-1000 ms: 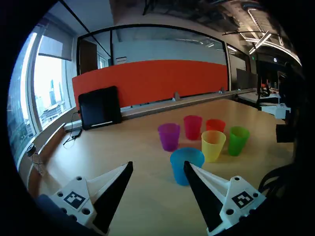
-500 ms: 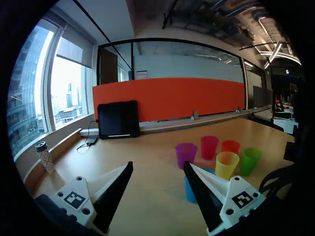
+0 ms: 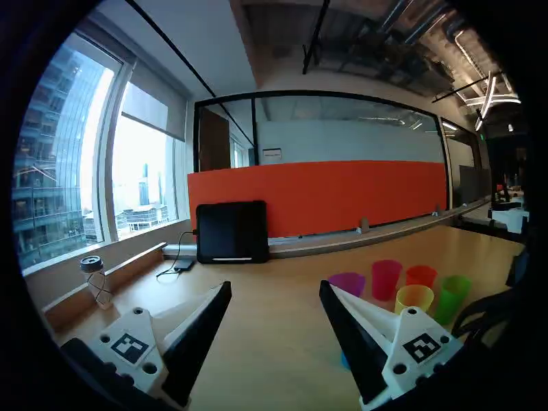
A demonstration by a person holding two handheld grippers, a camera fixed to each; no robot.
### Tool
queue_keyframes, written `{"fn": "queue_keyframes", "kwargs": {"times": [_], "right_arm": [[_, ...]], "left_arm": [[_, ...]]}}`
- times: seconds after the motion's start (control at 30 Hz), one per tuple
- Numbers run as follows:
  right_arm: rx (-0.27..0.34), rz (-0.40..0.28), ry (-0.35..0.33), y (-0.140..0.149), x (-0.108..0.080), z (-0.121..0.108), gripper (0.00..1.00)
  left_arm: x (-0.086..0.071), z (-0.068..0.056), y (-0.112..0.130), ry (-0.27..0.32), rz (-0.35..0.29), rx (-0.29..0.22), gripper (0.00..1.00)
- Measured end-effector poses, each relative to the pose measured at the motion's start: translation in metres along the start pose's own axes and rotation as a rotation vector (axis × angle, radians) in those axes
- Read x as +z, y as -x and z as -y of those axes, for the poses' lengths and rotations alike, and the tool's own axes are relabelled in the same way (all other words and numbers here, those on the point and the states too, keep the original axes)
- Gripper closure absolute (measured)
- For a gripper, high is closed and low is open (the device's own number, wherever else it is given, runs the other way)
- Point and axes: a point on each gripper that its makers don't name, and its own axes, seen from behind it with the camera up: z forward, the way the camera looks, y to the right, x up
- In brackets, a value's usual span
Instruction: Pour water
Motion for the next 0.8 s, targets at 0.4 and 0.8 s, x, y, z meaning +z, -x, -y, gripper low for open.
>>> {"fn": "queue_keyframes", "kwargs": {"times": [0.4, 0.8], "right_arm": [[0.031, -0.03, 0.001, -0.008, -0.01, 0.006, 0.0], [0.026, -0.021, 0.012, -0.007, -0.012, 0.01, 0.0]], "left_arm": [[-0.007, 0.001, -0.002, -0.026, -0.083, -0.013, 0.05], [-0.008, 0.011, 0.022, -0.03, -0.07, -0.046, 0.05]]}}
